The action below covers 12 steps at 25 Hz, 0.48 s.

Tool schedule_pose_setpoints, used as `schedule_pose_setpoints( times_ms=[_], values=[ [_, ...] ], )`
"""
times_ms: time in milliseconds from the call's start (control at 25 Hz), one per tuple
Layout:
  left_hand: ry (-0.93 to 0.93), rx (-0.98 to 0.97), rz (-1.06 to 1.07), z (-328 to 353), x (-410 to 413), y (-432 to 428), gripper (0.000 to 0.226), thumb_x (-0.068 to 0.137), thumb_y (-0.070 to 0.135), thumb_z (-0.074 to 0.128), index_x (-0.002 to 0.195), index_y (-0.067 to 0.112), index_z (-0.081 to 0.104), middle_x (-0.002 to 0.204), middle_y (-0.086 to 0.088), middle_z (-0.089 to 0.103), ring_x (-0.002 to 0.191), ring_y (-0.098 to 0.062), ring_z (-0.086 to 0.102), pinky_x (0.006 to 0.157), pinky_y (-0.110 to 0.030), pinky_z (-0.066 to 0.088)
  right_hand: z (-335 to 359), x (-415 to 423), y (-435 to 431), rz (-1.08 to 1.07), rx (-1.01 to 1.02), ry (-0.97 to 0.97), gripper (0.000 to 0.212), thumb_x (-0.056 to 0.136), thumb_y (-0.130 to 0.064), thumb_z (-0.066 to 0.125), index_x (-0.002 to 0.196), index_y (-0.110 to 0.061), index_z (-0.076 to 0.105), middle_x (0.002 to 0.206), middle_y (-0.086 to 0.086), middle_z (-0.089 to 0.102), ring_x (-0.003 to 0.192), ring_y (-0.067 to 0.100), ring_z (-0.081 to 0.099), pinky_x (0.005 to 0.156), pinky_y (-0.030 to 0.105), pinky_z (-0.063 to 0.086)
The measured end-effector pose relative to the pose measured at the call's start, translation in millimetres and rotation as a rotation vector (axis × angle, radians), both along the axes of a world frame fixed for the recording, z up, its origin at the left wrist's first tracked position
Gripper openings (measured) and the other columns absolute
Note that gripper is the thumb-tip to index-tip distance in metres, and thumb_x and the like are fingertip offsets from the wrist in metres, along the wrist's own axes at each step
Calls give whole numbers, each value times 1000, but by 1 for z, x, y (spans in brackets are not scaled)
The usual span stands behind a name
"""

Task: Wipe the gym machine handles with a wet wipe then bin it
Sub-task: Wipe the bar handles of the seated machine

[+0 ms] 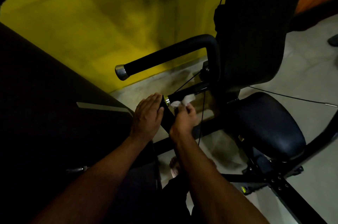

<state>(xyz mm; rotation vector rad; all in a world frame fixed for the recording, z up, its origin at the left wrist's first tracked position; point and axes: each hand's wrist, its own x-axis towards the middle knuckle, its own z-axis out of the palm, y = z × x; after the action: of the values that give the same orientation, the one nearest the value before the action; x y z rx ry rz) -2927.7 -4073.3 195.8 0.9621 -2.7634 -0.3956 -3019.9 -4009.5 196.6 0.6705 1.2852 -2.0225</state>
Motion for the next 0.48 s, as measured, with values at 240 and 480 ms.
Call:
schedule_pose_setpoints(
  times_ms=[240, 480],
  values=[
    [14, 1, -14, -1, 2, -3, 54, 98, 33, 36, 142, 4, 48, 143, -14, 51, 133, -28, 48, 113, -44, 33, -35, -26, -4, 197, -398, -238, 30, 87, 16, 34, 86, -9, 52, 77, 8, 56, 70, 15, 57, 74, 23, 51],
    [13, 2, -32, -2, 1, -6, 52, 100, 33, 37, 141, 4, 48, 143, -14, 52, 133, -26, 49, 112, -42, 35, -18, -31, 9, 73, -236, -128, 19, 98, 6, 43, 102, 0, 60, 89, 14, 66, 80, 15, 67, 73, 21, 55]
  ],
)
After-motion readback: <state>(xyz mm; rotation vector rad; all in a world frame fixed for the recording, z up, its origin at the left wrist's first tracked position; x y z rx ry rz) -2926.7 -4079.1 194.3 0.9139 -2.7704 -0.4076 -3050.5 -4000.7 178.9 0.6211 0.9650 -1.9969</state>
